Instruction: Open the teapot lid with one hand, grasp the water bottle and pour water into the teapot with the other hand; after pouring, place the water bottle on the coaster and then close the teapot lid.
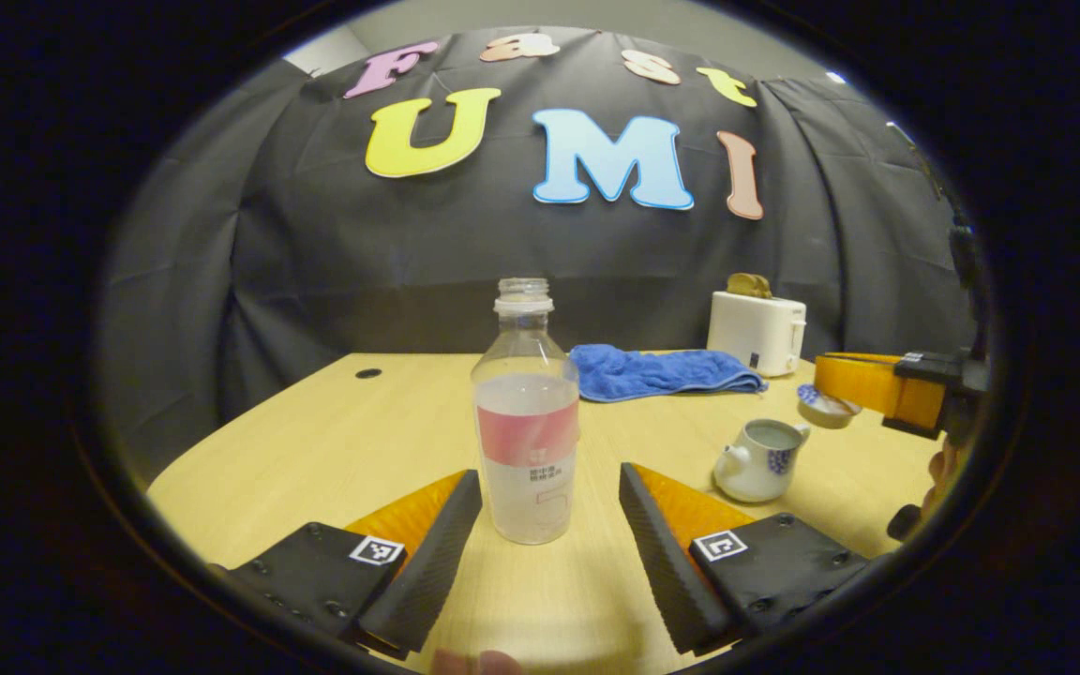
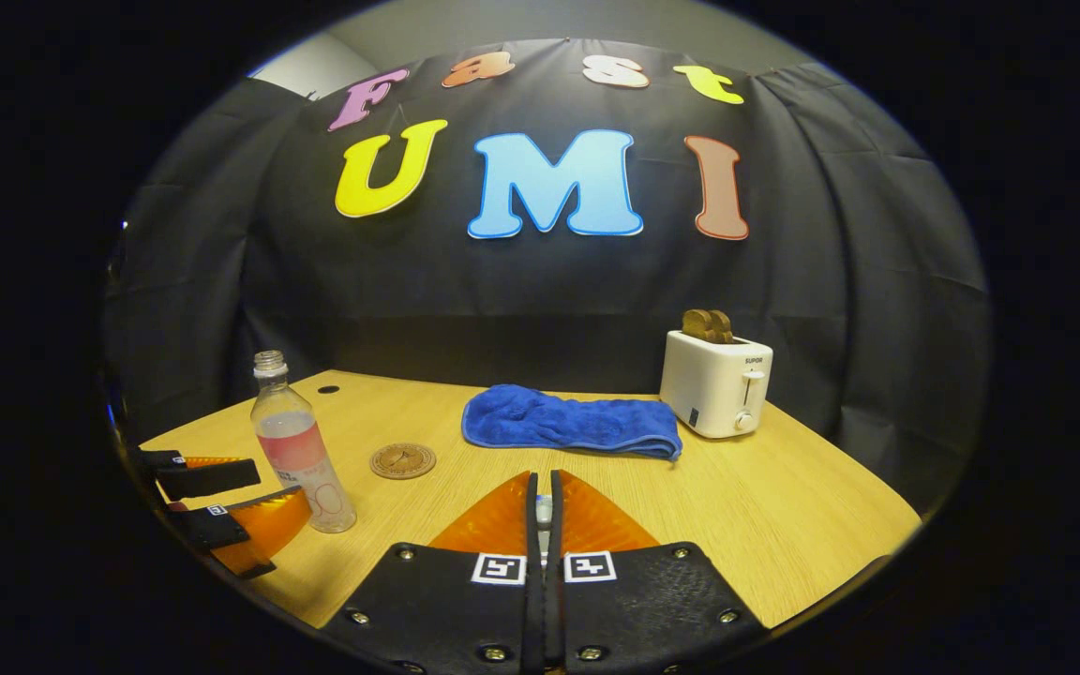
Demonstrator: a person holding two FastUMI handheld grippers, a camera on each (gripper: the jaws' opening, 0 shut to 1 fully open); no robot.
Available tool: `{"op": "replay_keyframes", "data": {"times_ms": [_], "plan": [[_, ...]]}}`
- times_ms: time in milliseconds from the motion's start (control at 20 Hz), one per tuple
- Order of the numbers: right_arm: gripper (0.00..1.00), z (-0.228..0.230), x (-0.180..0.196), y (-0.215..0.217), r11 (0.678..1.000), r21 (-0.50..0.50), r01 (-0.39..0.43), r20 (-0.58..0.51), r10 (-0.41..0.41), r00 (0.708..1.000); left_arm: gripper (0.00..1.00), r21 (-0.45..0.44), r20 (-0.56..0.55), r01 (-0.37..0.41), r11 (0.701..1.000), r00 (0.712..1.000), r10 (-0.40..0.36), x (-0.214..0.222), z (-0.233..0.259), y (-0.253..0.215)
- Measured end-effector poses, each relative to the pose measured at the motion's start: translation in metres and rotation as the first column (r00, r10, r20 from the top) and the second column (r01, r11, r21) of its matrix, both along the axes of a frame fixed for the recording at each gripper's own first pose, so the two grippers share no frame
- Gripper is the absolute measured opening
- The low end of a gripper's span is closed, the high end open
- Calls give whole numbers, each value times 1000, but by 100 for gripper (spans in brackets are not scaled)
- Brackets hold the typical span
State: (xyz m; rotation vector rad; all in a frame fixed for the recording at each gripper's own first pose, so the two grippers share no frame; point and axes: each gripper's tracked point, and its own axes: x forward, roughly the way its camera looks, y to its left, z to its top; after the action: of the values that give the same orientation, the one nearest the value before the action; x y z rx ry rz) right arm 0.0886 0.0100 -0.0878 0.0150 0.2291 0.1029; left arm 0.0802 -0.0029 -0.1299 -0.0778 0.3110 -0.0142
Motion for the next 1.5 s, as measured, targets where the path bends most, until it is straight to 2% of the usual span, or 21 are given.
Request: {"op": "replay_keyframes", "data": {"times_ms": [150,400,650,750,800,1050,1200,1350,1500], "plan": [[1,10,-6,-6,1000,-2,2,13,-2,1000,100,32,-13,-24,999,1000,24,12,-12,6],[1,12,-13,-19,999,-35,12,22,-11,1000,100,53,-20,-20,998,1000,22,30,-19,7],[1,13,-17,-27,1000,-23,15,18,-15,1000,100,104,-48,-14,994,999,19,38,-25,10],[1,13,-19,-27,1000,-15,7,19,-7,1000,97,110,-55,-6,994,998,12,39,-24,7],[1,13,-20,-28,1000,-16,8,20,-7,1000,92,120,-64,-3,993,998,11,40,-25,7],[1,10,-23,-30,1000,-2,-8,13,8,1000,89,168,-84,28,985,996,-15,42,-23,1],[1,8,-25,-34,1000,18,-11,12,11,1000,87,259,-140,2,966,989,36,38,-23,15],[1,4,-29,-37,999,29,-20,4,20,1000,87,310,-176,15,951,983,42,31,-19,19],[1,3,-31,-41,999,44,-28,7,27,1000,87,406,-164,26,913,985,45,28,-5,24]]}}
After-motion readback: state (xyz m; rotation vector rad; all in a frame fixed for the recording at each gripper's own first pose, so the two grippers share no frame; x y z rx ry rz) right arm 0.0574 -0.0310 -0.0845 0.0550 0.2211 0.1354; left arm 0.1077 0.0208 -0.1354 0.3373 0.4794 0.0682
